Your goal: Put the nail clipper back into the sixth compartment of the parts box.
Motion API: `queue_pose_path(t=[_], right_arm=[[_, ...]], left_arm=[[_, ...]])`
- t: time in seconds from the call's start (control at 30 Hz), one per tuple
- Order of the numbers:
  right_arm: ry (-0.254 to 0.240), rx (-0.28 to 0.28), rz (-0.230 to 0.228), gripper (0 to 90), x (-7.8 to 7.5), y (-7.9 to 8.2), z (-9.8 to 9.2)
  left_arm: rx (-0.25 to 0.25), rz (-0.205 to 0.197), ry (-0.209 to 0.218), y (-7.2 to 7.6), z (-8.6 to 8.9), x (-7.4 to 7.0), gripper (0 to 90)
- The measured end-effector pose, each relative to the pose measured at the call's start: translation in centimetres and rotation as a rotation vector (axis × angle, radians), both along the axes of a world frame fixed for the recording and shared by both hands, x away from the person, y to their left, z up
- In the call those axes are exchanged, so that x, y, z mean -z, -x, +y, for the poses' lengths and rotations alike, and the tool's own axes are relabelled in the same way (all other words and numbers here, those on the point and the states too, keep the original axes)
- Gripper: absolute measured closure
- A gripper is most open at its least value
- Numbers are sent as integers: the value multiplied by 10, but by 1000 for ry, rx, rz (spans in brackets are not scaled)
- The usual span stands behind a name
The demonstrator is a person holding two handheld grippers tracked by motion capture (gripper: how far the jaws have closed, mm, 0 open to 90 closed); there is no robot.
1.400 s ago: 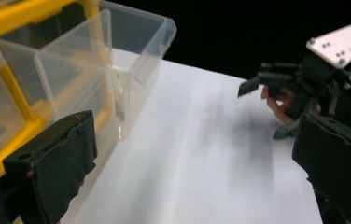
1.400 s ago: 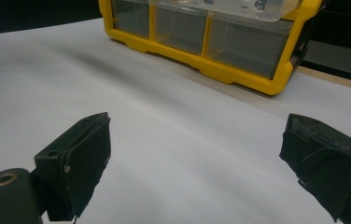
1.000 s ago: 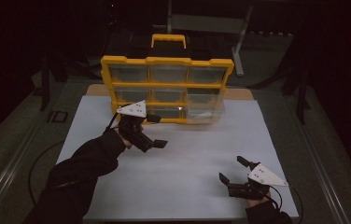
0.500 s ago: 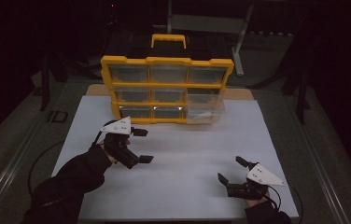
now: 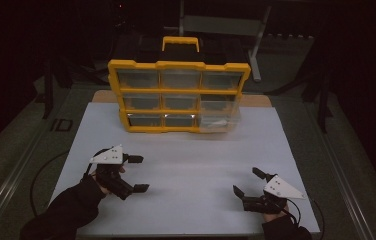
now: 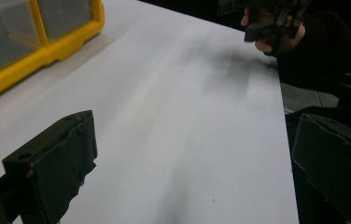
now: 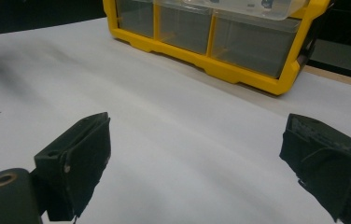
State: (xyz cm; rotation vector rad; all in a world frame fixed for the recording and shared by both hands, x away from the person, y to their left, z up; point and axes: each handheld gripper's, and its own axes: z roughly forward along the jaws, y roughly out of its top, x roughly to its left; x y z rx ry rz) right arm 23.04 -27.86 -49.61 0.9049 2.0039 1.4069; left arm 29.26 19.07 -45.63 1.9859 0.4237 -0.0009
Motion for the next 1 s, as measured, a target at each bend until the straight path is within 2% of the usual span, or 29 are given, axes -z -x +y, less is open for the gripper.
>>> queue_pose_path(t=[0.1,0.33,0.5,0.53,0.77,1.0], right_arm=[[3,0,1,86,0,0,0],[6,1,1,86,1,0,1],[7,3,0,86,1,0,1],[8,4,1,86,1,0,1],[8,1,-1,86,1,0,0],[11,-2,-2,86,1,-1,0]], left_arm=[[-20,11,16,6,8,8,8],[-54,-1,11,18,19,20,8],[-81,-13,-4,24,23,27,8],[-108,-34,-12,28,24,31,8],[-168,-53,9,36,34,44,8],[-218,-42,25,39,44,51,8]])
